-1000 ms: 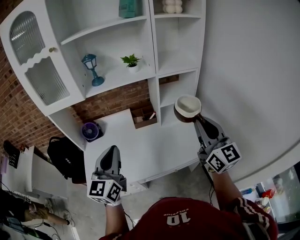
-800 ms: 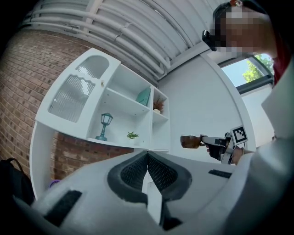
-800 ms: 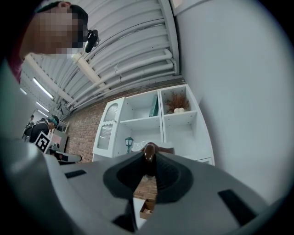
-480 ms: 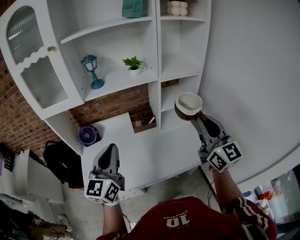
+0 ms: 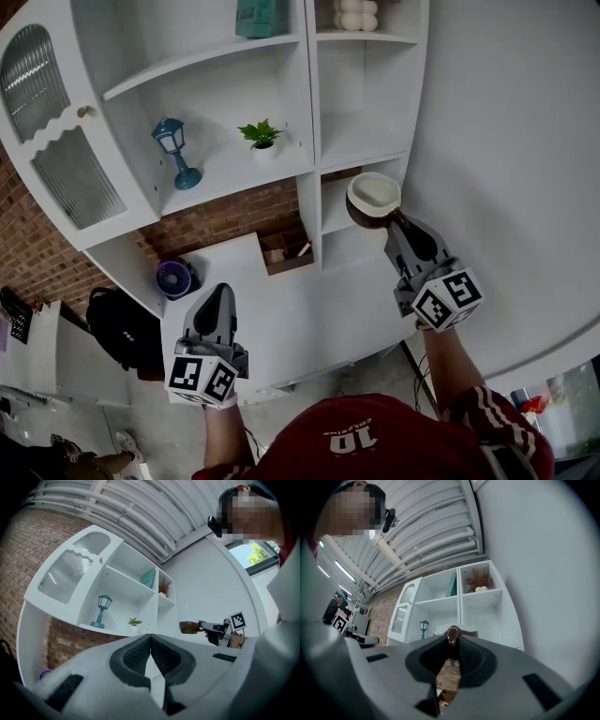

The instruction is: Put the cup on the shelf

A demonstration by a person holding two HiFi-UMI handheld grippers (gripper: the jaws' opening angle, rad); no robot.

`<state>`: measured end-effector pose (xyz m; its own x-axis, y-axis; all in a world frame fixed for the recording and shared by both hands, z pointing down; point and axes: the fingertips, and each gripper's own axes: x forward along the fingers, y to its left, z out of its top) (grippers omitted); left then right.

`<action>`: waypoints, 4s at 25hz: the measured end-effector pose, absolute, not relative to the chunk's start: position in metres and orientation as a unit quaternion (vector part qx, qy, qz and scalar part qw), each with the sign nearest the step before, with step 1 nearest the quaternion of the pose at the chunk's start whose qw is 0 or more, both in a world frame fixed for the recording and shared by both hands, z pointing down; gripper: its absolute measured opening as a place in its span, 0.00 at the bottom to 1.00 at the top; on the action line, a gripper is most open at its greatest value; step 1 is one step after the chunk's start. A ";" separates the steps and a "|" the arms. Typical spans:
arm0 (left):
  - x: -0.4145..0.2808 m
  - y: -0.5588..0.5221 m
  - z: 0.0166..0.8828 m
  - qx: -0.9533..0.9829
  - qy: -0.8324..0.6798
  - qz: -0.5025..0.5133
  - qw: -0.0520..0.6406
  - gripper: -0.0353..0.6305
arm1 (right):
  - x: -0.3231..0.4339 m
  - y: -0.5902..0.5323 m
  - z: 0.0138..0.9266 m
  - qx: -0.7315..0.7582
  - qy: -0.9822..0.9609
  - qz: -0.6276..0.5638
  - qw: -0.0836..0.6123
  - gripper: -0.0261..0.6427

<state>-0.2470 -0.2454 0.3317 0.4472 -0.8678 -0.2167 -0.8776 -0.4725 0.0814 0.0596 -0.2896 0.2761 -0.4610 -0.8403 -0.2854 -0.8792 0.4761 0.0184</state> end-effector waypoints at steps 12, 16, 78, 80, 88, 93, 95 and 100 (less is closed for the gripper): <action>-0.206 -0.307 0.311 -0.855 0.507 0.095 0.053 0.05 | 0.085 -0.367 0.264 -0.484 0.864 0.080 0.114 0.11; -0.195 -0.325 0.308 -0.858 0.503 0.088 0.061 0.05 | 0.092 -0.387 0.264 -0.479 0.867 0.077 0.114 0.11; -0.145 -0.444 0.311 -0.871 0.485 0.064 0.038 0.05 | 0.107 -0.588 0.274 -0.496 0.863 0.050 0.079 0.12; -0.146 -0.441 0.313 -0.870 0.487 0.064 0.034 0.05 | 0.108 -0.588 0.274 -0.499 0.861 0.051 0.080 0.13; -0.155 -0.431 0.317 -0.863 0.500 0.057 0.033 0.05 | 0.108 -0.583 0.276 -0.497 0.863 0.049 0.076 0.18; -0.156 -0.426 0.319 -0.864 0.499 0.058 0.033 0.05 | 0.112 -0.580 0.277 -0.498 0.863 0.046 0.069 0.19; -0.155 -0.422 0.318 -0.865 0.498 0.061 0.032 0.05 | 0.113 -0.576 0.279 -0.498 0.863 0.046 0.065 0.19; -0.156 -0.416 0.319 -0.866 0.494 0.066 0.031 0.05 | 0.118 -0.566 0.284 -0.506 0.860 0.046 0.058 0.19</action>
<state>-0.1556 -0.4158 0.3195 0.5031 -0.8521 -0.1444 -0.8602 -0.5099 0.0117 0.1182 -0.5659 0.2839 -0.4821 -0.8639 -0.1460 -0.8745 0.4845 0.0209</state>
